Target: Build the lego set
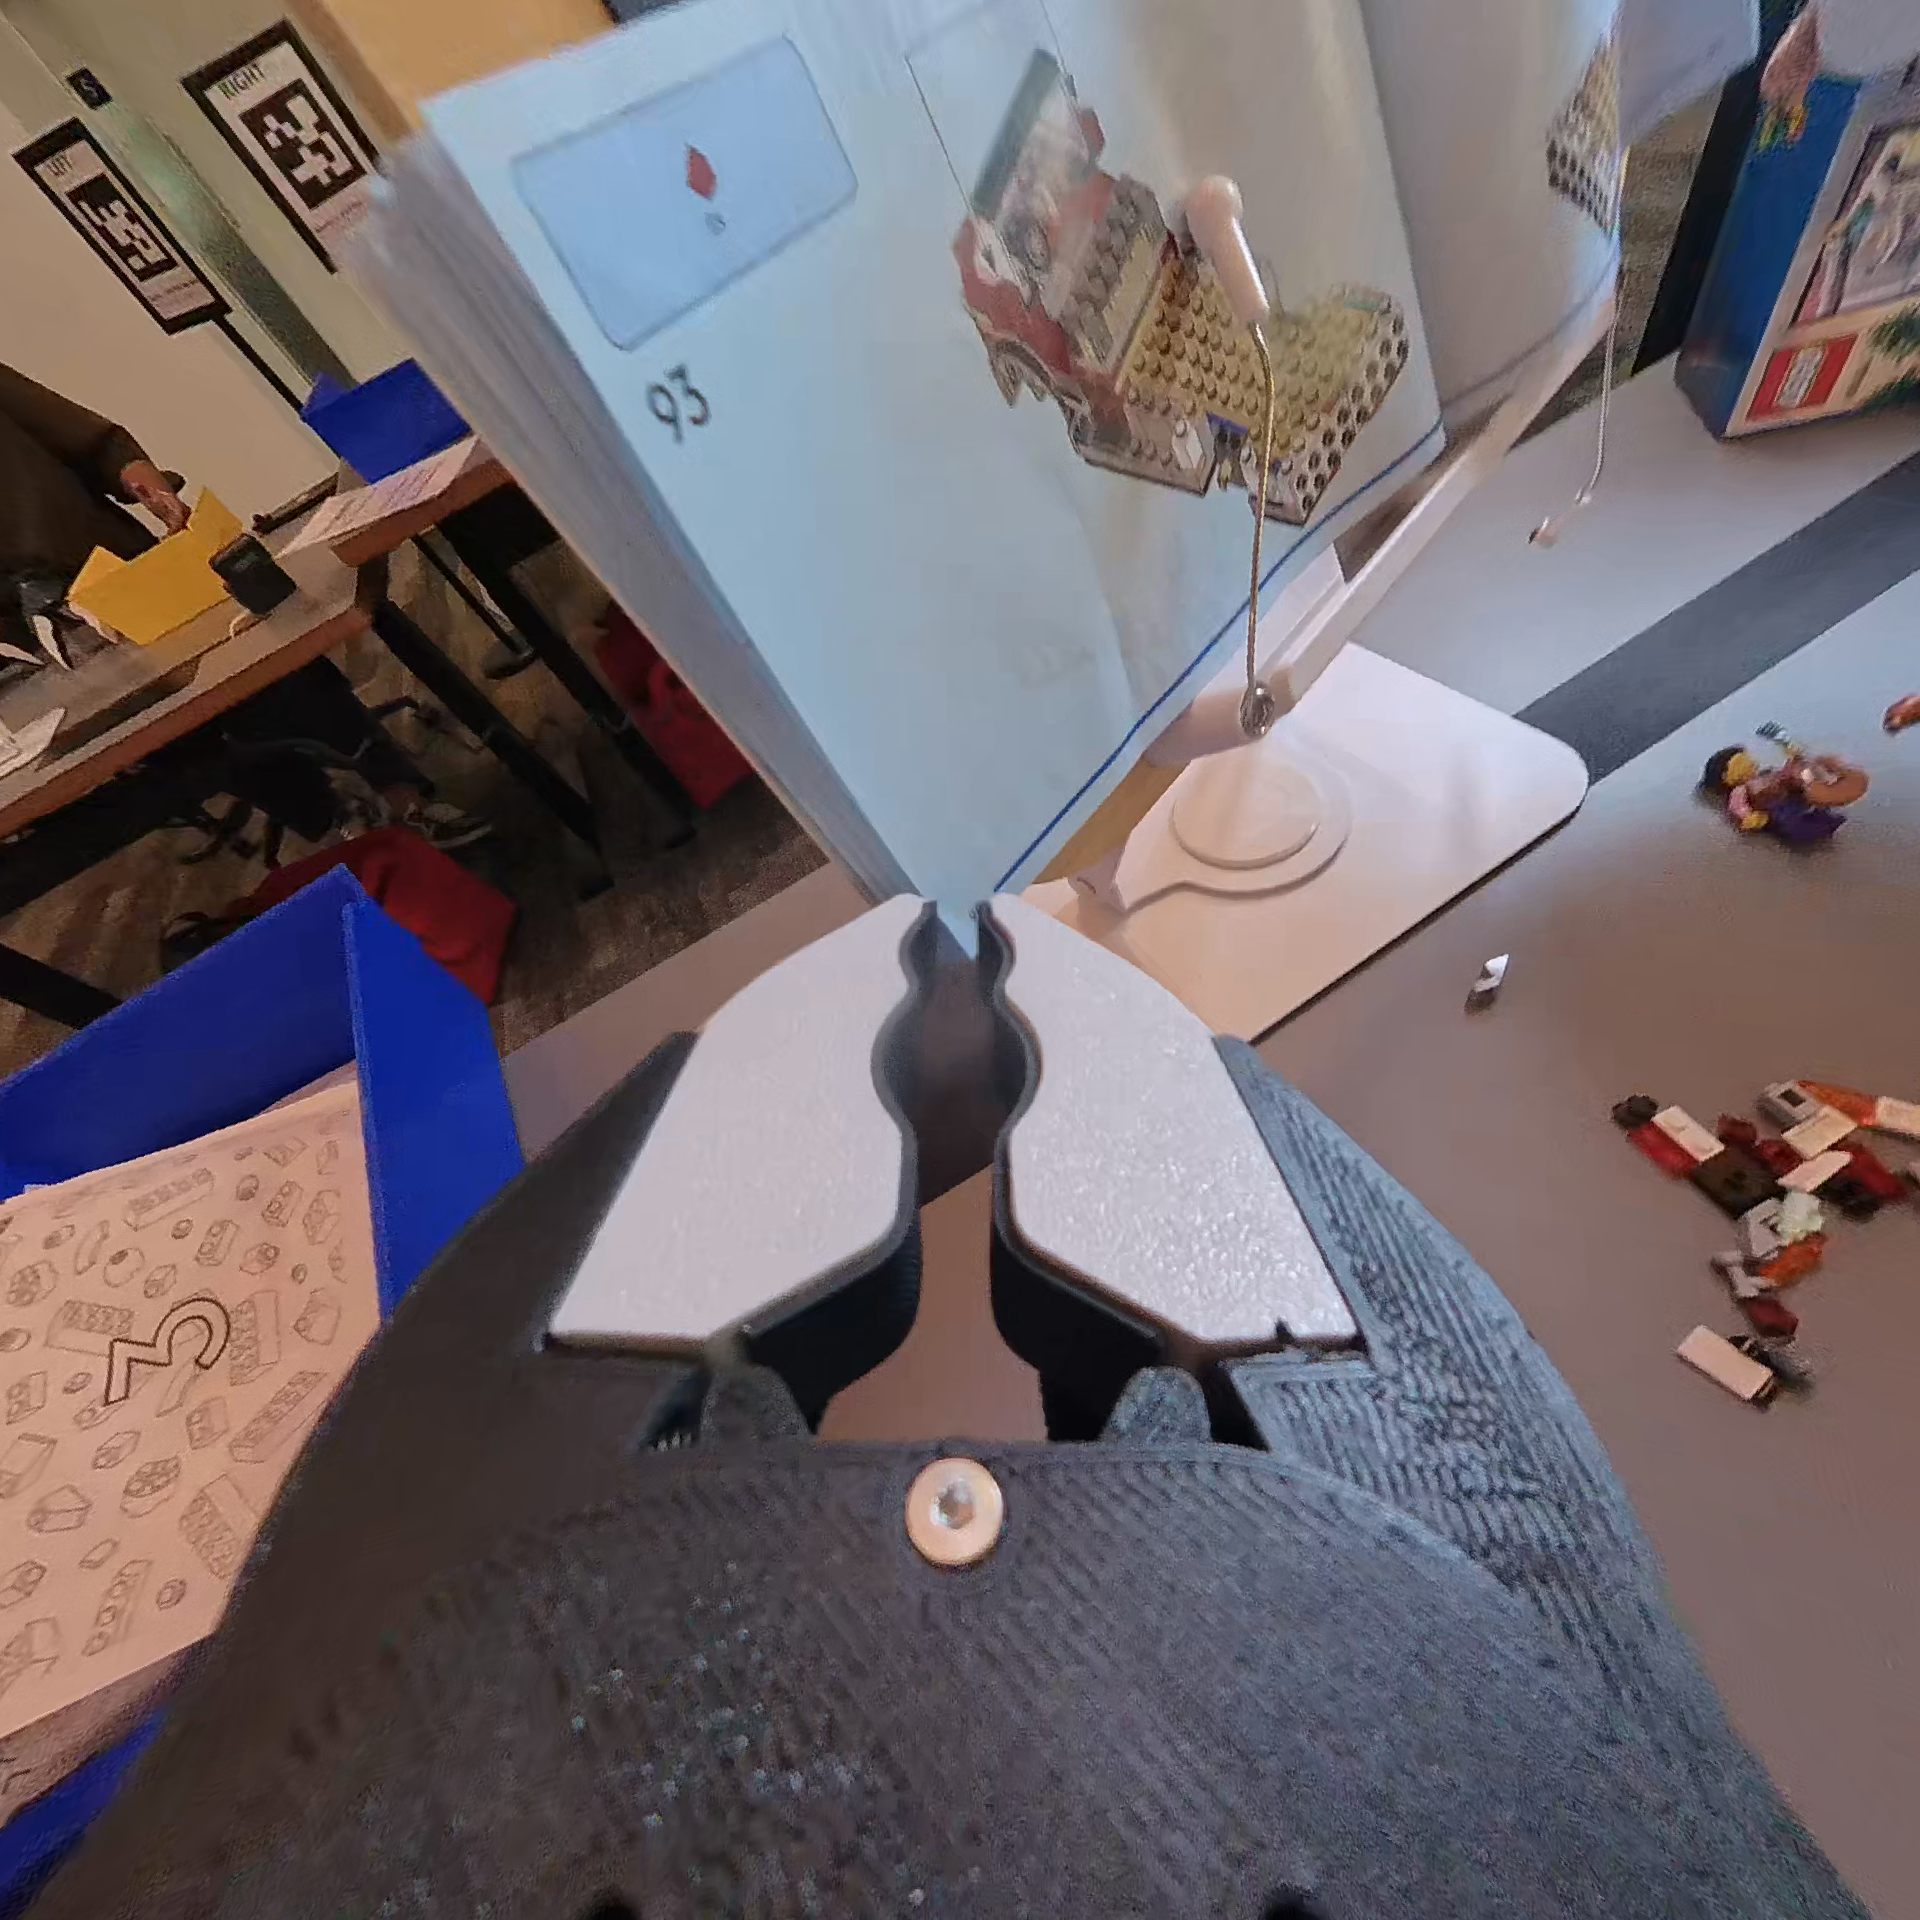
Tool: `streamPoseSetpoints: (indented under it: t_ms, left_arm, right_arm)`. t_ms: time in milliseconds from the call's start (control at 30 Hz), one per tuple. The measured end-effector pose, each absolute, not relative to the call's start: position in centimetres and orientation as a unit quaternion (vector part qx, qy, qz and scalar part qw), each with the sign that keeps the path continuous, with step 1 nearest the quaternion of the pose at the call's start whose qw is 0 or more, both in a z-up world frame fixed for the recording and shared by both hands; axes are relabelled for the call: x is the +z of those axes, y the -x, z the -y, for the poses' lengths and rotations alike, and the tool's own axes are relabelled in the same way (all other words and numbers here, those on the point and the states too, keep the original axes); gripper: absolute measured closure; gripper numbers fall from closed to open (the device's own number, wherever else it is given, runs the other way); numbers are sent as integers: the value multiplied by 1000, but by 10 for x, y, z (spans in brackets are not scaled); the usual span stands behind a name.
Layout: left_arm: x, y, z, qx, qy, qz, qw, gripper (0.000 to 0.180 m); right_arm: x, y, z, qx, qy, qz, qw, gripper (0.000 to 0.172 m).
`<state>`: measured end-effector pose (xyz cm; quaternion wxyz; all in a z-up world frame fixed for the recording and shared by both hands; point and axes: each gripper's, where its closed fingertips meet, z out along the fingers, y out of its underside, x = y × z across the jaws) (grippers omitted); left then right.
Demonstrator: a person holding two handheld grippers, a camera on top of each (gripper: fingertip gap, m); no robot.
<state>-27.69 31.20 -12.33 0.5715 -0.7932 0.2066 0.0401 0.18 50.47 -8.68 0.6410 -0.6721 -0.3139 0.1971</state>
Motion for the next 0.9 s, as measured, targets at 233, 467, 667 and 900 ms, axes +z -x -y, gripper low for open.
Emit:
streamPoseSetpoints:
  t_ms: [233, 467, 667, 900]
  left_arm:
    - [-102, 276, -344, -81, 792, -110, 595, 102]
    - [-102, 267, -363, -108, 777, -137, 605, 140]
    - [-101, 267, -362, -179, 756, -139, 614, 148]
    - [-103, 285, -384, -194, 764, -142, 599, 146]
  right_arm:
    - [-95, -5, -507, 202, 676, 308, 638, 140]
    - [-109, 13, -513, 338, 686, 343, 546, 111]
    - [-93, 19, -510, 437, 644, 358, 515, 136]
    - [-94, 3, -476, 457, 632, 373, 503, 148]
